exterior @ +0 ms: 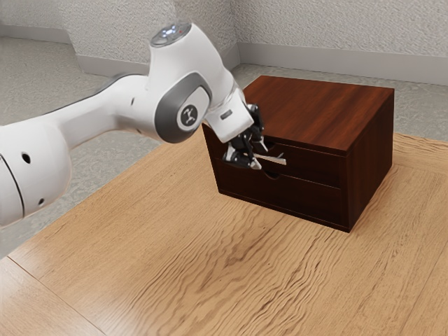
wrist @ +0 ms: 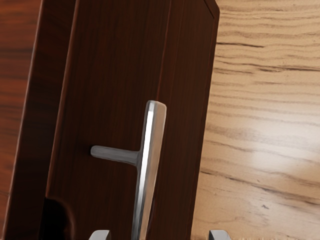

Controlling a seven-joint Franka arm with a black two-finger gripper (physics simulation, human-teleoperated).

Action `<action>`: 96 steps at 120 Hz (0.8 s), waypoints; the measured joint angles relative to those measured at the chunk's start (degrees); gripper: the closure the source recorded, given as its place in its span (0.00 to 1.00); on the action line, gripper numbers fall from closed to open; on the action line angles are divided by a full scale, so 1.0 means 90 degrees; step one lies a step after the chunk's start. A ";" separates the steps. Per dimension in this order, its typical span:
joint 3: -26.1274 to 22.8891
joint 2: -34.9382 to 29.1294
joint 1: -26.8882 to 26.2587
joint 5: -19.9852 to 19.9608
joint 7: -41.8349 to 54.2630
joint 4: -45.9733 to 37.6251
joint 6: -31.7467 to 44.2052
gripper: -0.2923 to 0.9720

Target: Pull the drawer handle with one arm to open the drawer

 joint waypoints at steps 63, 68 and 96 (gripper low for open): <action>0.0001 -0.0001 0.0030 -0.0005 0.0042 -0.0044 0.0030 0.70; 0.0001 -0.0007 0.0031 -0.0006 0.0044 -0.0056 0.0031 0.71; -0.0004 -0.0167 0.0032 -0.0008 0.0047 -0.0196 0.0032 0.72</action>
